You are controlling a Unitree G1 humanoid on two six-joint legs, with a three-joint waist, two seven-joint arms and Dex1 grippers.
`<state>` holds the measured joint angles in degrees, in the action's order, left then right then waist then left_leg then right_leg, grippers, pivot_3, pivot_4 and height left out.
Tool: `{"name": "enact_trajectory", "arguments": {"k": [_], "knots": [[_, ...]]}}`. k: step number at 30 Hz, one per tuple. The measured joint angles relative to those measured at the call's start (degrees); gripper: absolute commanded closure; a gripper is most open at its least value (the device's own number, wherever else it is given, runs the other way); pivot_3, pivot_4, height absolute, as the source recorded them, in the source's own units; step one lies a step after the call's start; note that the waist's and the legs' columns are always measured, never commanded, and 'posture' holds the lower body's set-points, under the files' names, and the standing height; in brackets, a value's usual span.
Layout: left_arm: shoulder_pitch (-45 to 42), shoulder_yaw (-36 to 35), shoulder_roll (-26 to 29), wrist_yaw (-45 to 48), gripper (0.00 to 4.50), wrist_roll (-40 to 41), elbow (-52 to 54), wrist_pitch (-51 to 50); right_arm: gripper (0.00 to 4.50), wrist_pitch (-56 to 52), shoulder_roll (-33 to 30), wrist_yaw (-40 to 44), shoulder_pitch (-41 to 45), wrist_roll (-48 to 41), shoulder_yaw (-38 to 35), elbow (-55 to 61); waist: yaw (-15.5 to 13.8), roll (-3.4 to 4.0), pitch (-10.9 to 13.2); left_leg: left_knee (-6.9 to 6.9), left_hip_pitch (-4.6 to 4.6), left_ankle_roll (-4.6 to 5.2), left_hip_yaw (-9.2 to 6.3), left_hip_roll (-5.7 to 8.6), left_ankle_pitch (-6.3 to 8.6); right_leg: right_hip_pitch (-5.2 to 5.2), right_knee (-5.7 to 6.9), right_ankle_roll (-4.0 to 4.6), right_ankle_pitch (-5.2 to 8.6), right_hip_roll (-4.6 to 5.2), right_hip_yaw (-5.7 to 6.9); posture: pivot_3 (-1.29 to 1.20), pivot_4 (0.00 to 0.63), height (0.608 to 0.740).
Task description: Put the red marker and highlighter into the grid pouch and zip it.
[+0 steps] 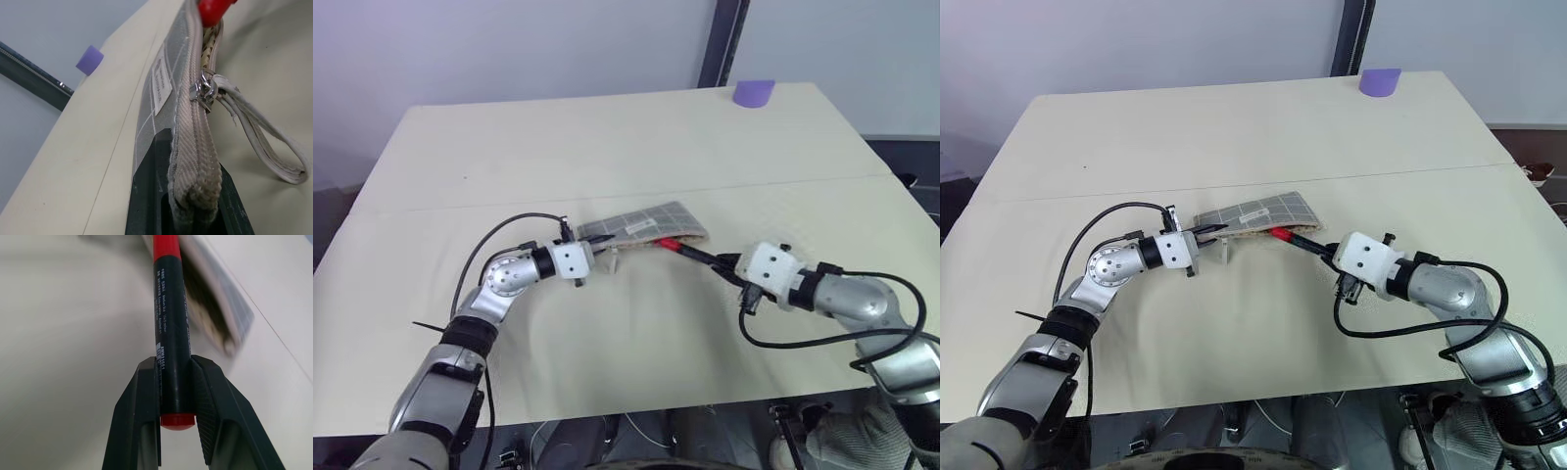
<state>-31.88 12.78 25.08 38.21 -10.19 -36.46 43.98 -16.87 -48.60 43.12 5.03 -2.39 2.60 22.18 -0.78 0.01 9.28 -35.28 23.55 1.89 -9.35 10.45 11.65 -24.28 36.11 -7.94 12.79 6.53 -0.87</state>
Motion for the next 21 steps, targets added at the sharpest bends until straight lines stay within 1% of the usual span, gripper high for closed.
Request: {"name": "enact_trajectory", "arguments": {"k": [5,7,10,13,16,18,21], "knots": [[0.03,0.01,0.06,0.18,4.5,-0.2,0.03,0.18,4.1,0.93,0.6,-0.24,1.85,2.37,0.96,-1.75,0.04,-0.01,0.0,0.0,0.0,0.0,0.02,0.01,0.0,0.0,-0.01,0.0,0.0,0.01,-0.02,0.0,0.15,0.74],[0.05,0.05,0.03,0.52,4.5,-0.18,0.29,0.28,4.1,1.04,2.6,-0.78,4.32,2.88,1.64,-2.26,0.08,0.0,0.0,0.0,0.0,0.0,0.02,0.0,0.0,-0.01,0.0,0.0,0.0,0.0,-0.02,0.0,0.15,0.74],[0.05,0.57,0.15,1.37,4.5,-0.14,1.32,0.43,4.1,2.18,4.47,-1.18,8.06,5.41,4.91,-2.37,0.03,-0.01,0.0,0.0,0.0,-0.01,0.0,0.0,-0.01,-0.02,0.01,0.0,0.0,-0.01,-0.01,0.0,0.15,0.74],[-0.03,1.62,0.4,3.09,4.5,0.1,1.99,0.59,4.1,3.73,7.47,-1.93,11.55,10.69,10.9,-2.98,0.06,-0.01,0.0,0.02,0.0,-0.01,0.01,0.0,-0.01,-0.04,0.0,0.0,0.0,-0.02,-0.01,0.0,0.15,0.74],[0.24,2.07,1.0,5.06,4.5,0.51,2.75,0.19,4.1,6.0,10.79,-3.45,16.26,17.34,16.4,-6.27,0.09,0.01,0.0,0.02,-0.01,-0.01,0.03,0.01,-0.01,-0.09,0.02,0.01,-0.01,-0.04,-0.03,0.0,0.15,0.74],[0.23,2.11,0.95,5.56,4.5,0.82,3.28,-0.39,4.1,8.91,11.19,-4.28,18.9,21.46,18.75,-7.78,0.07,0.0,0.0,0.01,-0.01,-0.02,0.02,0.01,-0.02,-0.16,0.02,0.02,-0.01,-0.1,-0.02,0.0,0.15,0.74],[0.19,1.96,0.89,5.61,4.5,0.93,3.97,-1.33,4.1,12.42,11.19,-5.52,20.73,25.91,20.04,-9.93,-0.05,0.0,0.0,0.01,-0.05,-0.03,-0.01,0.01,-0.02,-0.15,0.01,0.02,-0.01,-0.12,0.0,0.0,0.15,0.74]]}}
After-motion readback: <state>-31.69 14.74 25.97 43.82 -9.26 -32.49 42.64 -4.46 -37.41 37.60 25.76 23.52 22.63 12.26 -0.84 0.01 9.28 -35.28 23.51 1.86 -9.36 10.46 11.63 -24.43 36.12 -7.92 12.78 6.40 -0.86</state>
